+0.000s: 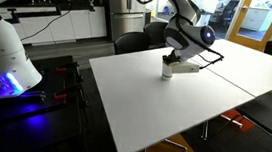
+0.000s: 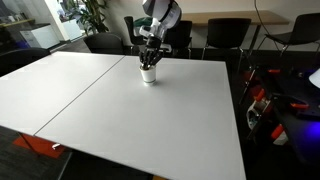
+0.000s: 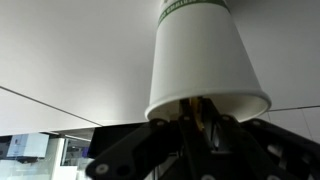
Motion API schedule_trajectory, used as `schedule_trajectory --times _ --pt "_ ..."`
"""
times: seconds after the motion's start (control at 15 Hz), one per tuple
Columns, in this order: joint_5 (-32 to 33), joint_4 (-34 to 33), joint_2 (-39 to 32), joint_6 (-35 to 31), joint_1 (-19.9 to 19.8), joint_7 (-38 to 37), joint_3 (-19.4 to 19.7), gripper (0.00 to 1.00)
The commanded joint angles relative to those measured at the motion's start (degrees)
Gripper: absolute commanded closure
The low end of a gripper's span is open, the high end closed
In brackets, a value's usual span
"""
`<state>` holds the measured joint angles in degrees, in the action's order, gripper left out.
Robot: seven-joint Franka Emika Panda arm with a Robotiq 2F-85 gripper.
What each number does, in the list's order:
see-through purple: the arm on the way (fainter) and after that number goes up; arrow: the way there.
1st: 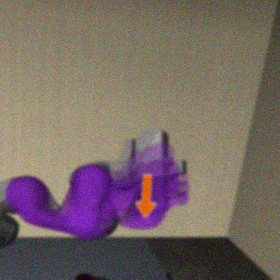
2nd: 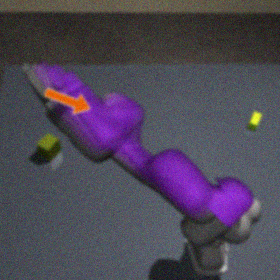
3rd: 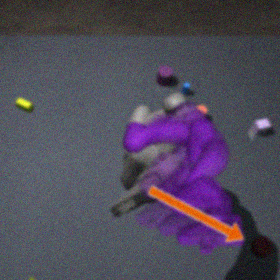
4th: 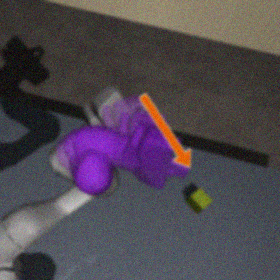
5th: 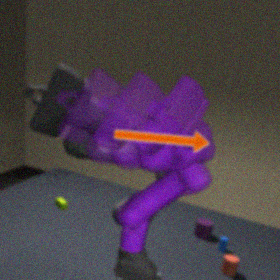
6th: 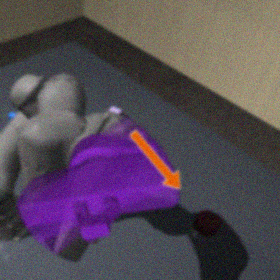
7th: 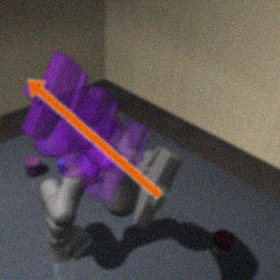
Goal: Take the pen from the cup and put it on the table
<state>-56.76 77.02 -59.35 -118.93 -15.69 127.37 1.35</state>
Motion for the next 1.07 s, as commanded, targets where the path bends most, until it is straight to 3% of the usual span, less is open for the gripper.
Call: schedule_trajectory --times 0.0,0.33,1.0 --pt "2.0 -3.0 -1.7 -1.0 -0.4 -3.0 -1.1 0.96" --pt "2.0 -3.0 -1.6 -1.0 -0.9 -2.8 -1.4 0.96" --pt "0.1 3.4 4.7 1.4 -5.5 0.1 -2.6 0.96"
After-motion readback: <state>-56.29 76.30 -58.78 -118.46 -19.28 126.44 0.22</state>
